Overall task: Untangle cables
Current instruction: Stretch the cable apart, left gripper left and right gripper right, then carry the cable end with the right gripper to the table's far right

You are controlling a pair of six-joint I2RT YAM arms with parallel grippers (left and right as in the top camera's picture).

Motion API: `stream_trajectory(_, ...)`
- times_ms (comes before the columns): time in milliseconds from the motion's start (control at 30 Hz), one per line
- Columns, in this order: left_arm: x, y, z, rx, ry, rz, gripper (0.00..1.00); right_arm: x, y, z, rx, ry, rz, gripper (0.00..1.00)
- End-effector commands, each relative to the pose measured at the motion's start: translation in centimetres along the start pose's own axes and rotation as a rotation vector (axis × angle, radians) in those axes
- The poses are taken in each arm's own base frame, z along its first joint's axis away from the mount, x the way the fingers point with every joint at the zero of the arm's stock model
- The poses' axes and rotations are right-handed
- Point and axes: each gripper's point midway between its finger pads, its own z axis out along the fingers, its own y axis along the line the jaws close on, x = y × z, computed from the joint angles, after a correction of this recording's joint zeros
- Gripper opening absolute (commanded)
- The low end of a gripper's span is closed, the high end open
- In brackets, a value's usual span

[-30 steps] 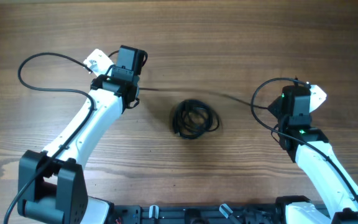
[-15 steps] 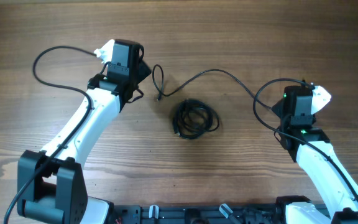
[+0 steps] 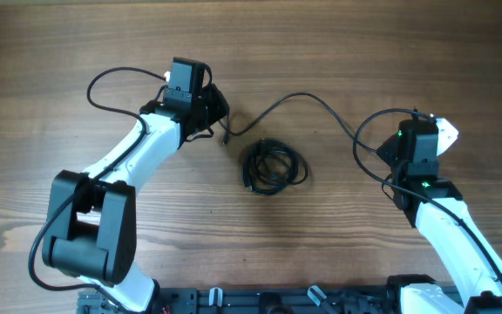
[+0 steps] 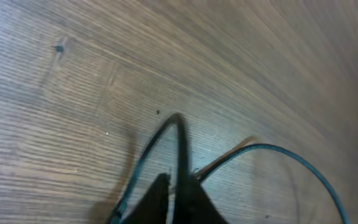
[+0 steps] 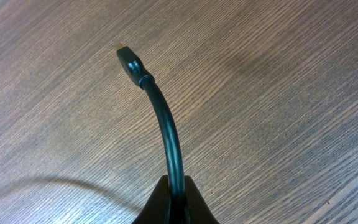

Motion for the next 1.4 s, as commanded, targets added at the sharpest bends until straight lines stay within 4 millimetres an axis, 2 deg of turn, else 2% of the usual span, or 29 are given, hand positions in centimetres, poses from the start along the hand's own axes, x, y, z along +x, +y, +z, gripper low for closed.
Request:
stream_trajectory(0, -1.2, -0.4, -0.1, 0.026, -0.030, 0.002, 0.04, -0.1, -0.1, 0.2, 0.004, 0.002, -0.026, 0.05)
stream_trajectory(67, -3.8, 1.0, -1.2, -0.013, -0.114, -0.027, 0.04, 0.0, -0.2, 0.2, 0.007, 0.006, -0.028, 0.04)
stream_trajectory(100, -5.8, 2.0, -2.5, -0.050, -0.189, -0.039, 0.04, 0.0, -0.2, 0.2, 0.007, 0.005, -0.027, 0.04)
stream_trajectory(167, -8.3, 2.4, -5.3, -0.091, -0.296, 0.061, 0.04, -0.1, -0.2, 0.2, 0.009, 0.002, -0.026, 0.05)
stream_trajectory(233, -9.9, 3.2, -7.6, -0.178, -0.394, 0.130, 0.04, -0.4, -0.6, 0.2, 0.032, -0.017, -0.026, 0.04)
stream_trajectory(300, -10.9, 5.7, -9.2, -0.334, -0.474, 0.114, 0.04, -0.9, -1.2, 0.1, 0.069, -0.046, -0.027, 0.04)
stream_trajectory(367, -10.7, 8.0, -9.8, -0.458, -0.486, 0.108, 0.04, -1.2, -1.6, 0.1, 0.095, -0.065, -0.027, 0.04)
stream_trajectory(400, -10.5, 8.4, -9.7, -0.477, -0.478, 0.107, 0.06, -1.3, -1.8, 0.0, 0.101, -0.071, -0.026, 0.04)
stream_trajectory(500, -9.4, 7.8, -8.6, -0.423, -0.407, 0.113, 0.10, -1.3, -1.8, 0.0, 0.106, -0.070, -0.028, 0.04)
stream_trajectory(600, -8.8, 8.3, -8.5, -0.439, -0.378, 0.115, 0.35, -1.4, -2.2, 0.0, 0.123, -0.080, -0.029, 0.04)
stream_trajectory(700, -8.4, 8.6, -8.5, -0.454, -0.359, 0.116, 0.38, -1.5, -2.1, 0.0, 0.121, -0.082, -0.029, 0.06)
stream_trajectory(767, -8.3, 8.7, -8.5, -0.455, -0.356, 0.116, 0.44, -1.6, -2.0, 0.0, 0.118, -0.084, -0.036, 0.18)
stream_trajectory(800, -8.1, 8.8, -8.5, -0.457, -0.348, 0.117, 0.49, -1.8, -1.8, 0.0, 0.114, -0.089, -0.078, 0.21)
stream_trajectory(833, -8.0, 8.8, -8.4, -0.458, -0.340, 0.117, 0.58, -2.4, -1.5, -0.2, 0.110, -0.096, -0.122, 0.23)
stream_trajectory(867, -7.8, 8.8, -8.3, -0.452, -0.331, 0.117, 0.73, -2.8, -1.2, -0.3, 0.109, -0.098, -0.148, 0.26)
stream_trajectory(900, -7.6, 8.5, -8.1, -0.435, -0.317, 0.117, 0.77, -3.3, -0.9, -0.6, 0.112, -0.094, -0.156, 0.29)
stream_trajectory(933, -7.3, 8.3, -7.9, -0.415, -0.302, 0.117, 0.84, -3.6, -0.5, -0.8, 0.106, -0.087, -0.156, 0.39)
stream_trajectory(967, -7.2, 8.0, -7.8, -0.400, -0.290, 0.117, 0.92, -4.0, 0.3, -1.1, 0.080, -0.072, -0.156, 0.60)
stream_trajectory(1000, -7.0, 7.8, -7.6, -0.385, -0.278, 0.117, 1.00, -4.1, 1.9, -1.5, 0.013, -0.038, -0.163, 0.70)
stream_trajectory(1067, -6.8, 7.6, -7.5, -0.369, -0.267, 0.117, 1.00, -3.4, 7.0, -2.7, -0.250, 0.053, -0.243, 0.70)
stream_trajectory(1100, -6.6, 7.4, -7.3, -0.355, -0.255, 0.117, 1.00, -2.6, 10.0, -4.0, -0.425, 0.107, -0.278, 0.70)
stream_trajectory(1133, -6.1, 7.1, -7.1, -0.330, -0.230, 0.117, 1.00, -1.7, 12.6, -5.6, -0.599, 0.147, -0.334, 0.76)
stream_trajectory(1200, -5.7, 7.0, -7.0, -0.322, -0.210, 0.114, 1.00, -0.5, 13.6, -6.1, -0.697, 0.167, -0.446, 0.96)
stream_trajectory(1233, -5.6, 7.1, -7.0, -0.326, -0.205, 0.111, 1.00, 0.4, 13.3, -5.4, -0.693, 0.184, -0.507, 0.99)
stream_trajectory(1267, -5.5, 7.2, -7.0, -0.328, -0.203, 0.109, 1.00, 2.3, 13.2, -4.8, -0.732, 0.238, -0.594, 1.00)
stream_trajectory(1300, -5.5, 7.2, -7.0, -0.328, -0.202, 0.109, 1.00, 3.3, 12.8, -3.4, -0.711, 0.273, -0.616, 0.98)
stream_trajectory(1367, -5.5, 7.2, -7.0, -0.328, -0.202, 0.109, 1.00, 3.5, 12.7, -1.5, -0.653, 0.318, -0.624, 0.97)
